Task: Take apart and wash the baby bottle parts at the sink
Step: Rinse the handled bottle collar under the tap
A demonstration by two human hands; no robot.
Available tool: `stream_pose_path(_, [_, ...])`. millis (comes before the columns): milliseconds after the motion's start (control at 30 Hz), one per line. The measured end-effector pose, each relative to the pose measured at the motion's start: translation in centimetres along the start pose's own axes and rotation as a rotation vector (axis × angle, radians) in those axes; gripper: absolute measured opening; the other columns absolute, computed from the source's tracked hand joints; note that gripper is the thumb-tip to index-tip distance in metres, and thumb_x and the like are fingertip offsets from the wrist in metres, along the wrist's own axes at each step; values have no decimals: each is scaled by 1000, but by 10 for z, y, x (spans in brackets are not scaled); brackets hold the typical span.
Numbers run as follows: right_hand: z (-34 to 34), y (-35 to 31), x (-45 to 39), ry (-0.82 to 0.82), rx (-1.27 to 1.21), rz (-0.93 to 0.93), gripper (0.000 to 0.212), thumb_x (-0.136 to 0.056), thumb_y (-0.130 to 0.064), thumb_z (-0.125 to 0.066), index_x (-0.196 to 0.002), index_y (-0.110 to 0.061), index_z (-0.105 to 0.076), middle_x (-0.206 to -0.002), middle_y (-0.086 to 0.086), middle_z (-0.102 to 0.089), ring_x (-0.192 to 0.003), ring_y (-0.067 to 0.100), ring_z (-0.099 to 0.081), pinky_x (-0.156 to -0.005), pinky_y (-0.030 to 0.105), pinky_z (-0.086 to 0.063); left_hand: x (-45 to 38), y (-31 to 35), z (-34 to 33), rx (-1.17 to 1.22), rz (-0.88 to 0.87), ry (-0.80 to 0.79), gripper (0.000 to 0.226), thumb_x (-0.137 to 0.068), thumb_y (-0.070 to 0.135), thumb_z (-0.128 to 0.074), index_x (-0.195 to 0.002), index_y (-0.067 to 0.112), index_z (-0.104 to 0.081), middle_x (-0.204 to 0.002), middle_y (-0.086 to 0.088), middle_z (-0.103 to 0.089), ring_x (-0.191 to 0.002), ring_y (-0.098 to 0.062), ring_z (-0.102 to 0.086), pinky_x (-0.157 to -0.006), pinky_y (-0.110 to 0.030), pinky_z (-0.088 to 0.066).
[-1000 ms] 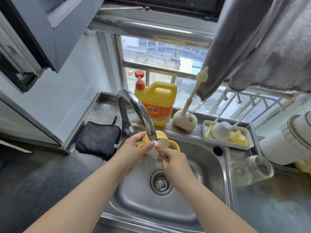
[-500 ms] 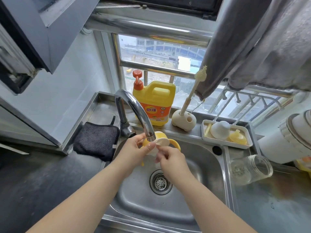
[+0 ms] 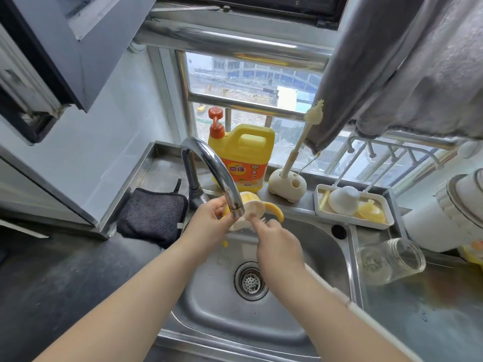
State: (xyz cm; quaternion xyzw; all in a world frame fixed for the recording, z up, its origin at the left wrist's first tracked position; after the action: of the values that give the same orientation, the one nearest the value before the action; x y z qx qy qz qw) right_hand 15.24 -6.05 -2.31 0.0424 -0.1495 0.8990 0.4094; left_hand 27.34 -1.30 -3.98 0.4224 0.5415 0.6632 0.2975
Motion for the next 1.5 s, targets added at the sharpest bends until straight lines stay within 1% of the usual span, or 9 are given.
stream_pose_path(267, [-32, -6, 7, -261, -1432, -275, 28, -99, -7, -44, -95, -28, -62, -63, -3, -55, -43, 6, -32, -37, 15, -25, 8, -3, 3, -55, -65, -15, 17, -92, 14, -60, -96, 30, -65, -66, 14, -67, -60, 5, -58, -46, -11, -39])
stream_pose_path(433, [-26, 3, 1, -103, -862, -98, 34, -95, -8, -51, -108, -34, -68, -71, -9, -59, -59, 6, -49, -62, 20, -41, 7, -2, 8, -7, -60, 6, 21, -93, 13, -59, -105, 29, -65, -81, 4, -73, -70, -9, -61, -43, -21, -44])
stream_pose_path(567, [-16, 16, -2, 18, -510, -105, 36, -95, -13, -49, -121, -33, -64, -105, -3, -69, -100, 19, -60, -82, 26, -44, 5, -9, 8, 18, -22, 7, 18, -92, 16, -62, -100, 32, -67, -90, -2, -74, -84, -21, -65, -72, -43, -54])
stream_pose_path(800, [-42, 0, 7, -187, -1108, -301, 29, -97, -6, -46, -117, -22, -60, -72, 4, -61, -44, 4, -40, -41, 11, -32, 12, -17, -1, -46, -34, -29, 15, -83, 32, -65, -97, 31, -66, -78, 12, -72, -72, -1, -63, -69, -24, -46])
stream_pose_path(1000, [-49, -15, 10, -438, -1960, -472, 23, -100, -2, -37, -96, -8, -58, -61, 4, -52, -36, 1, -28, -31, 9, -19, 7, -14, 6, -36, -17, -16, 25, -90, 16, -64, -114, 15, -65, -90, 2, -73, -74, 3, -62, -67, -15, -45])
stream_pose_path(1067, [-46, -14, 9, -390, -1829, -358, 24, -100, -3, -40, -97, -13, -61, -61, 1, -53, -38, 2, -30, -34, 11, -23, 5, -8, 6, 1, -8, -39, 19, -90, 10, -61, -108, 16, -67, -81, 5, -73, -73, -1, -65, -66, -16, -49])
stream_pose_path(1200, [-27, 0, 4, -146, -839, -48, 36, -96, -4, -45, -122, -22, -63, -74, -7, -56, -65, -1, -58, -59, 16, -42, 4, -1, 12, -69, -10, 18, 24, -92, 7, -59, -114, 14, -64, -70, 9, -67, -51, 5, -56, -42, -10, -39])
stream_pose_path(1300, [-15, 6, 0, -46, -158, 49, 55, -92, -8, -40, -138, -37, -42, -96, 3, -51, -98, 28, -57, -70, 30, -33, 1, -1, 13, -143, 3, 45, 22, -93, 11, -57, -107, 23, -68, -74, -4, -68, -59, -11, -55, -42, -23, -44])
stream_pose_path(1500, [-20, 13, 0, 39, -403, 4, 52, -92, -7, -42, -133, -39, -51, -102, 5, -62, -95, 27, -59, -75, 30, -43, 2, 0, 10, -228, -15, 11, 23, -92, 20, -61, -80, 39, -66, -61, 5, -64, -63, -19, -54, -55, -35, -47])
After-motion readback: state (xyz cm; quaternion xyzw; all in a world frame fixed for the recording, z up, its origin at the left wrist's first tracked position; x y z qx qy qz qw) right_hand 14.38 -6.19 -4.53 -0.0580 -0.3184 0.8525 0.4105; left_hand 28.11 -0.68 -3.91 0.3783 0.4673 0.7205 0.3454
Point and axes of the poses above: each hand's wrist, its own x-axis away from the middle knuckle, its own z-axis out of the back of the hand, y = z × x, the point moved 6 cm from there along -x, towards the middle knuckle
